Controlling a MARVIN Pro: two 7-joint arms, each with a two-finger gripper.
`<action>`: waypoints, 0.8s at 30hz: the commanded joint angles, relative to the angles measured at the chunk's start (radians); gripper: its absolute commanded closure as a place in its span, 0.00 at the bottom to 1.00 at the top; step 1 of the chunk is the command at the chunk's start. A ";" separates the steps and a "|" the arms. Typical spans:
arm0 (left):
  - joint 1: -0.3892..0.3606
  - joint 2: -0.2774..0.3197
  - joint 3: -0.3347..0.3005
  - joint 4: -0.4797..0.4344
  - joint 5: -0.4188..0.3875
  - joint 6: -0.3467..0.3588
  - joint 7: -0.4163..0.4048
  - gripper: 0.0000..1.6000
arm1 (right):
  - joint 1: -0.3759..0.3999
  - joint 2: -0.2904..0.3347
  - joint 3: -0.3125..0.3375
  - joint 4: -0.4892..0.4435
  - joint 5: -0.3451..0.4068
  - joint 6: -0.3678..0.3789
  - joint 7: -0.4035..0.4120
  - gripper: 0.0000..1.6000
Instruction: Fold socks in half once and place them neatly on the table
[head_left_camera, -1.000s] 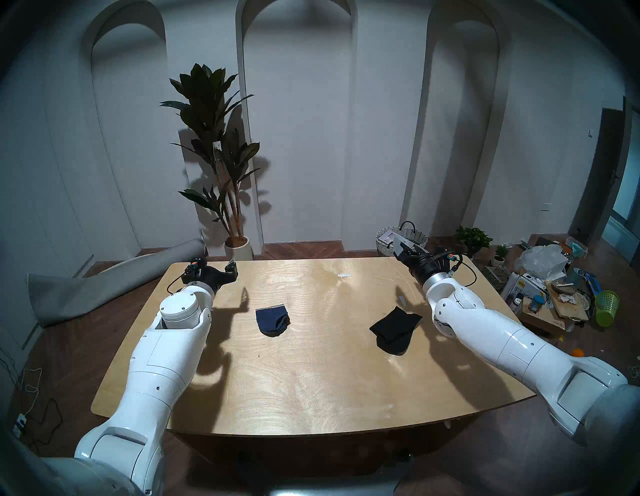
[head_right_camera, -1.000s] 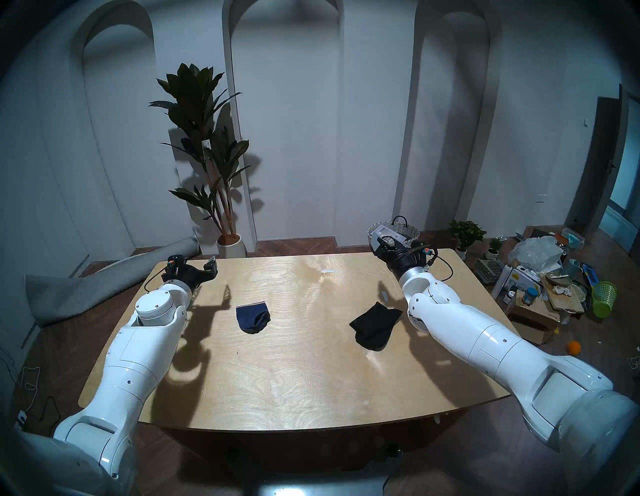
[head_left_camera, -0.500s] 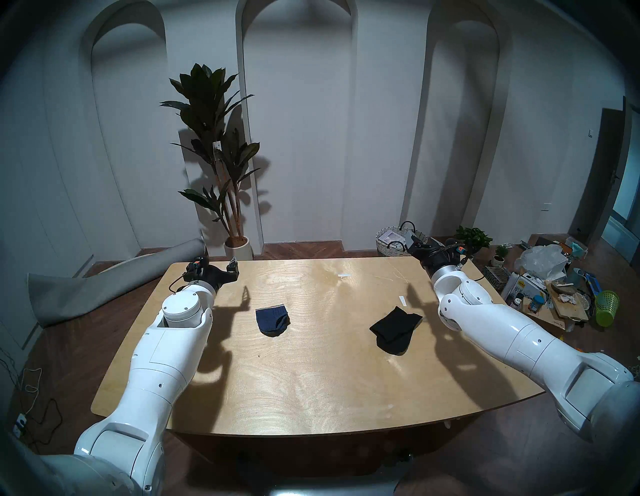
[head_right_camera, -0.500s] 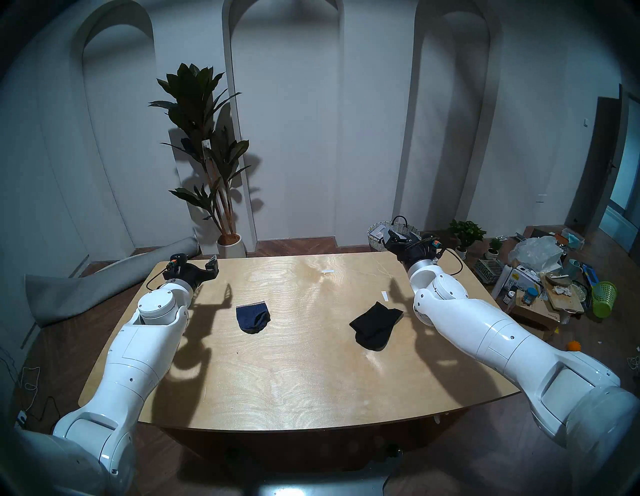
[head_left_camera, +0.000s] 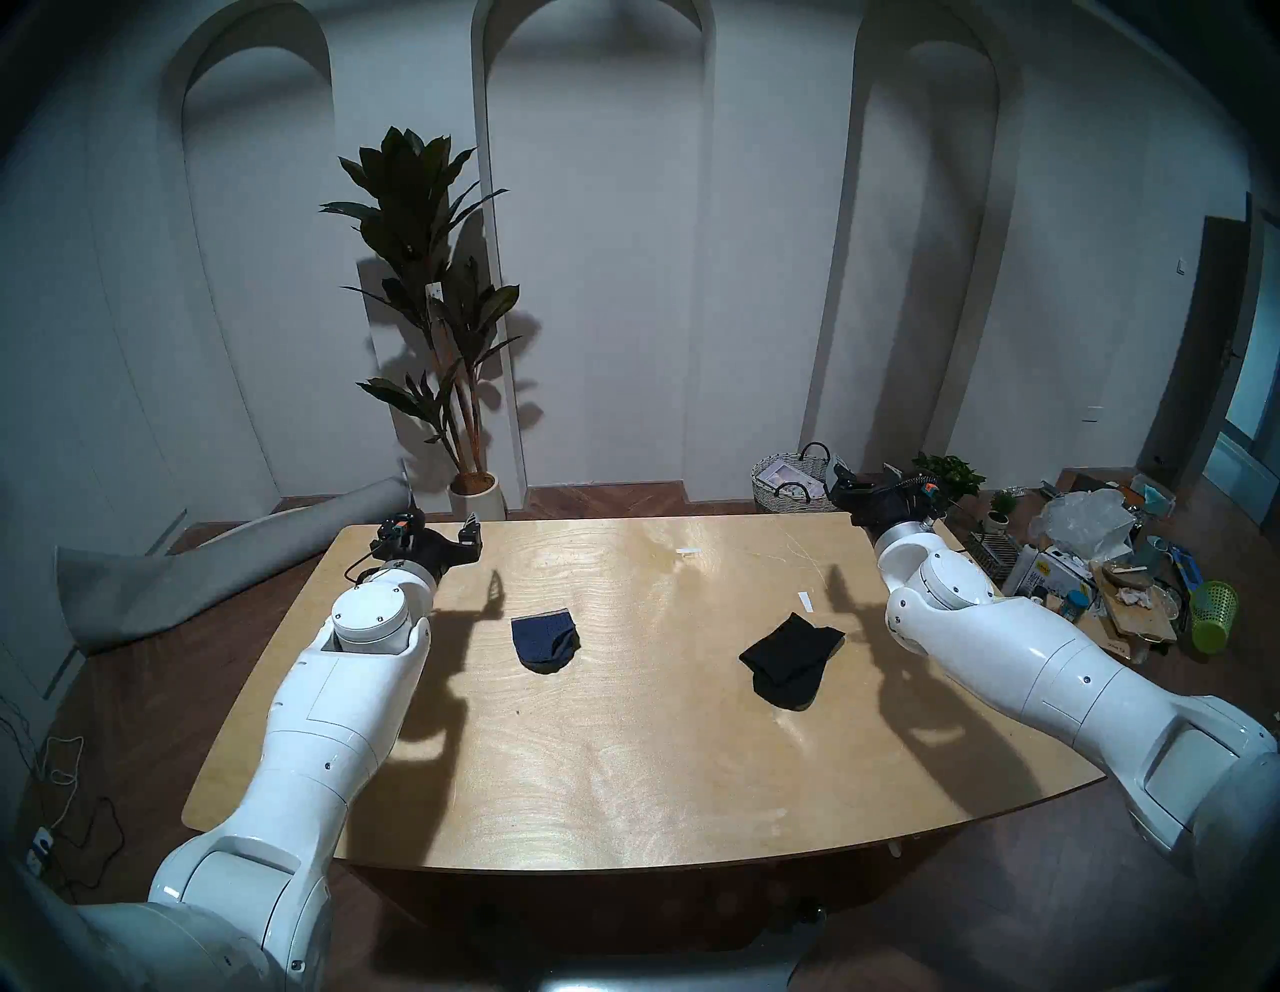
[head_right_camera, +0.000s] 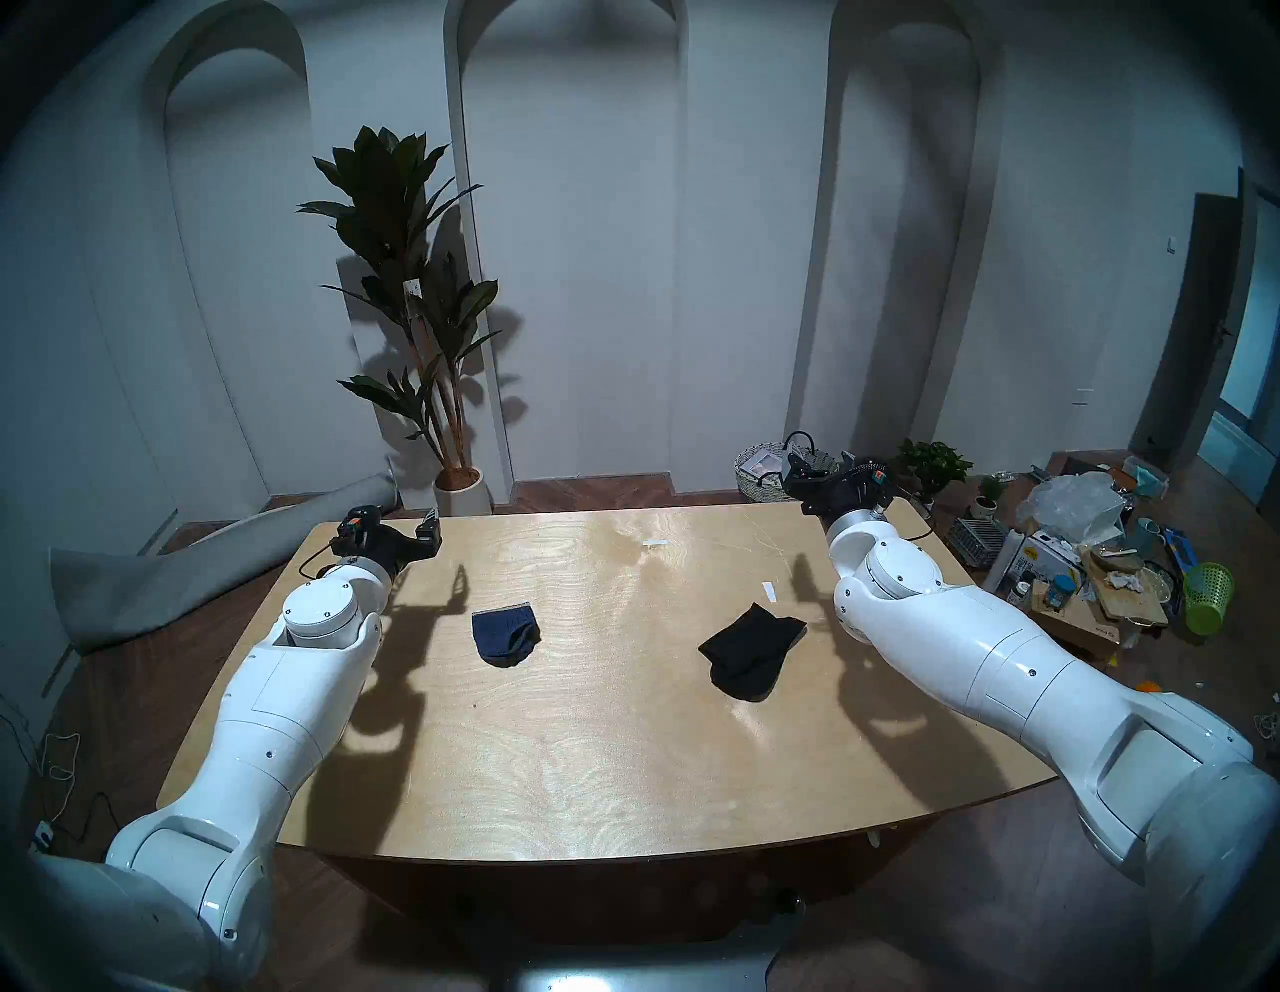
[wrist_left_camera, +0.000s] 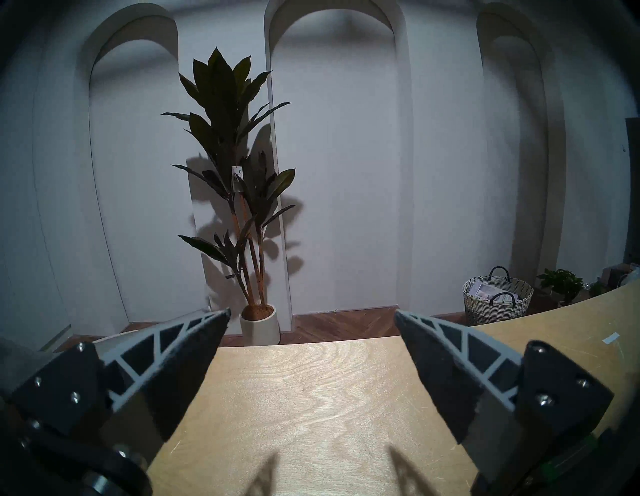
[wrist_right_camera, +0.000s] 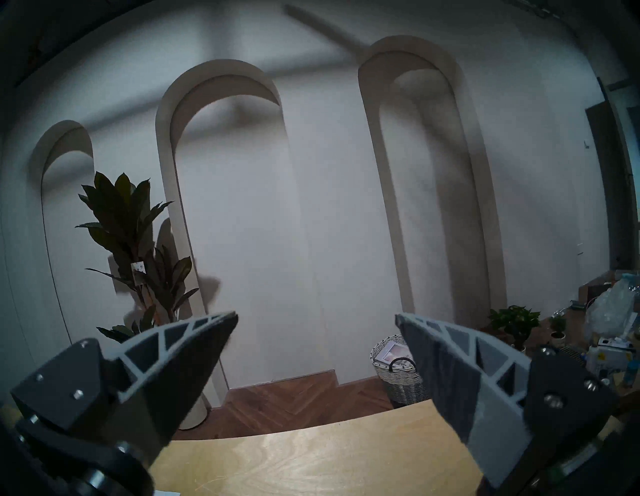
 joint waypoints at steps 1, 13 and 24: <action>-0.061 -0.008 -0.002 0.013 0.006 -0.046 0.004 0.00 | 0.034 0.003 -0.010 -0.041 -0.059 0.032 -0.087 0.00; -0.112 -0.031 -0.007 0.099 0.007 -0.116 0.002 0.00 | 0.057 0.030 -0.069 -0.110 -0.175 0.167 -0.268 0.00; -0.180 -0.057 -0.002 0.233 0.027 -0.243 -0.009 0.00 | 0.115 0.072 -0.085 -0.136 -0.240 0.320 -0.360 0.00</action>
